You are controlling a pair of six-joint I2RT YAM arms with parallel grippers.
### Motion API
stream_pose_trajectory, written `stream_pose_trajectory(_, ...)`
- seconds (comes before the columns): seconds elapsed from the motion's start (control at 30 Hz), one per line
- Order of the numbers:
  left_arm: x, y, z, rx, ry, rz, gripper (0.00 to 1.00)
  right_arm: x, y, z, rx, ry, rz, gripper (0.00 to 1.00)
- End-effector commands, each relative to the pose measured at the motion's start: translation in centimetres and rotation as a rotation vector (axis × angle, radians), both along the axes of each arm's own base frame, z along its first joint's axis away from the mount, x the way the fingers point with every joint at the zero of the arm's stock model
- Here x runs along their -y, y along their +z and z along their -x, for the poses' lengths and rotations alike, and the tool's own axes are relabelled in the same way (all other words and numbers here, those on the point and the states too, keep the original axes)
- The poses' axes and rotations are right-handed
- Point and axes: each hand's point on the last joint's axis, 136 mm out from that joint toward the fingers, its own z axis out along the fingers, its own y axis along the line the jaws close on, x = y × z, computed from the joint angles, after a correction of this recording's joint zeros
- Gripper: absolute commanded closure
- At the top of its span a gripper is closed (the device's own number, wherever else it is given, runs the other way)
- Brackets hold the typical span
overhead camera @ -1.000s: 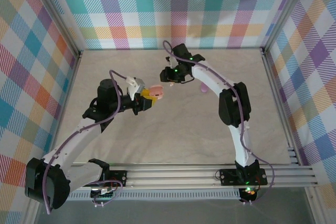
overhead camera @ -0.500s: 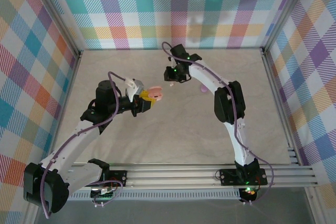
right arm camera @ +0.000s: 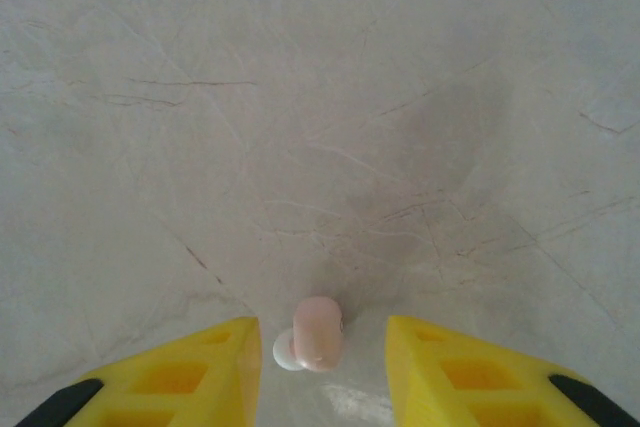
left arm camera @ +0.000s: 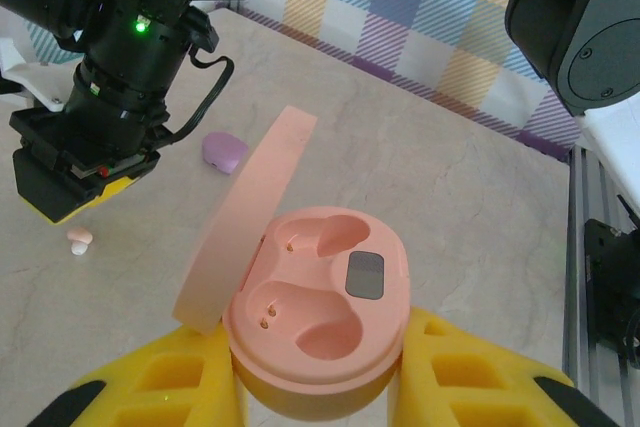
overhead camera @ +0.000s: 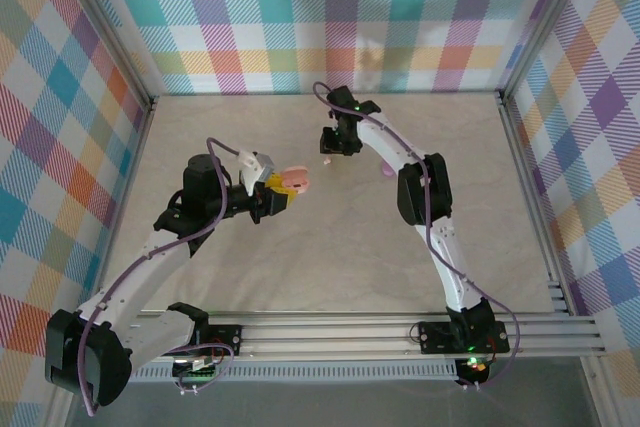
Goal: Insert wireless bluetooth earbuds into charging case
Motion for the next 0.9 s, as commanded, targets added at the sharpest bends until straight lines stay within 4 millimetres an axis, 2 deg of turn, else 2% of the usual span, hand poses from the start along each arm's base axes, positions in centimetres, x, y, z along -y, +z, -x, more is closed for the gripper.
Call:
stream_pose_trajectory(0.0, -0.2, -0.2, 0.0, 0.012, -0.002, -0.008, 0.93, -0.3, -0.4, 0.6, -0.032, 0.006, 0.003, 0.62)
stream_pose_trajectory(0.33, -0.1, -0.6, -0.3, 0.002, -0.007, -0.016, 0.93, -0.7, -2.2, 1.5, -0.067, 0.034, 0.021, 0.65)
stream_pose_trajectory(0.57, -0.1, -0.8, -0.4, 0.001, -0.005, -0.019, 0.93, -1.5, -2.4, 1.6, -0.071, 0.051, -0.006, 0.7)
stream_pose_trajectory(0.87, -0.1, -0.9, -0.4, -0.002, -0.007, -0.019, 0.93, -2.5, -2.5, 2.4, -0.081, 0.086, -0.012, 0.71)
